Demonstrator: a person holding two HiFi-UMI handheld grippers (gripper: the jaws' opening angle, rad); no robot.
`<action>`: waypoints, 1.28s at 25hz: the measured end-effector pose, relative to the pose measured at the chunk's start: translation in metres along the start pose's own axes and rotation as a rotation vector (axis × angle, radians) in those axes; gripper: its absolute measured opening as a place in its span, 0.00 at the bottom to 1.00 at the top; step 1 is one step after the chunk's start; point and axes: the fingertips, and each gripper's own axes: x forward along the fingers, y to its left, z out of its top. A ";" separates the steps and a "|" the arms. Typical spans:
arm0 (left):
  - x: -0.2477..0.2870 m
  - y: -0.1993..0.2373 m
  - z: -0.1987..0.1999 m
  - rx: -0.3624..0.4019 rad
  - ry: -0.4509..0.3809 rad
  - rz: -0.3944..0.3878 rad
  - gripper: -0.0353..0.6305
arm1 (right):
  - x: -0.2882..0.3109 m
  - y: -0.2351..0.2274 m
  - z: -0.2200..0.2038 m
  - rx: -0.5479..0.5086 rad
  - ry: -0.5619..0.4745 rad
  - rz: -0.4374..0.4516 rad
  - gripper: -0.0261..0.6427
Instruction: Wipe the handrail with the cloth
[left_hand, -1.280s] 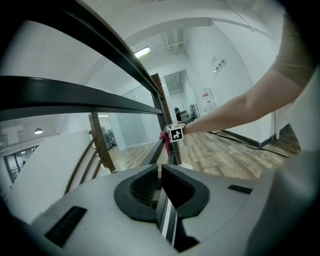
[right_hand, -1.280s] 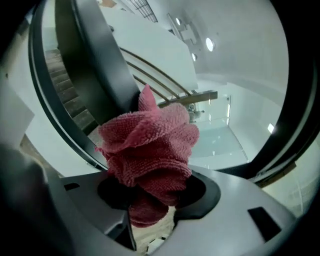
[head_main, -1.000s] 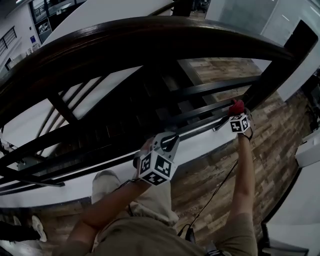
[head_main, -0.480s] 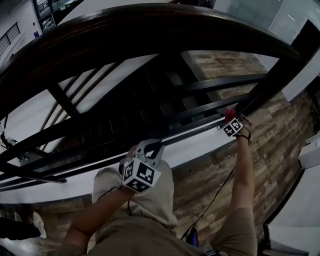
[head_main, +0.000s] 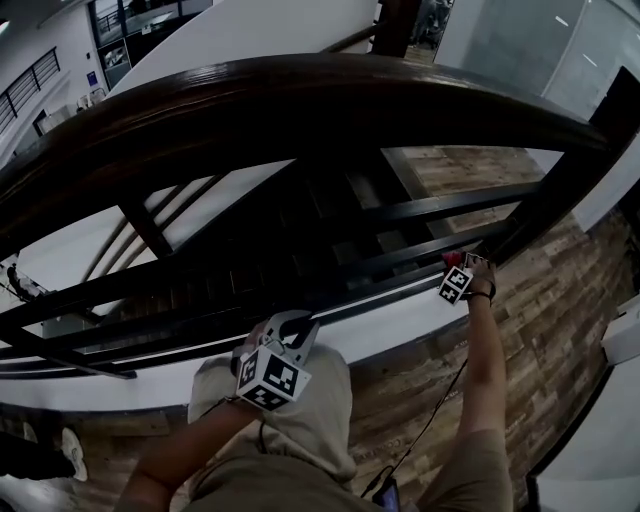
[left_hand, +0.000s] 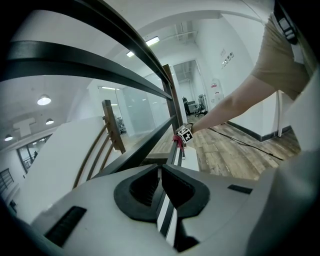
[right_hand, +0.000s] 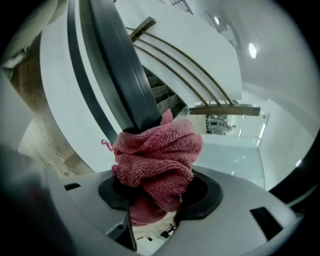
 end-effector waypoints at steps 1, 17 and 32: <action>-0.001 -0.001 0.000 -0.003 0.001 0.002 0.09 | -0.004 0.001 0.005 -0.036 -0.009 -0.006 0.34; -0.012 0.002 -0.067 -0.109 0.096 0.050 0.09 | -0.084 0.059 0.137 -0.160 -0.270 0.038 0.35; -0.103 0.078 -0.165 -0.216 0.133 0.217 0.09 | -0.129 0.074 0.197 -0.092 -0.326 0.046 0.36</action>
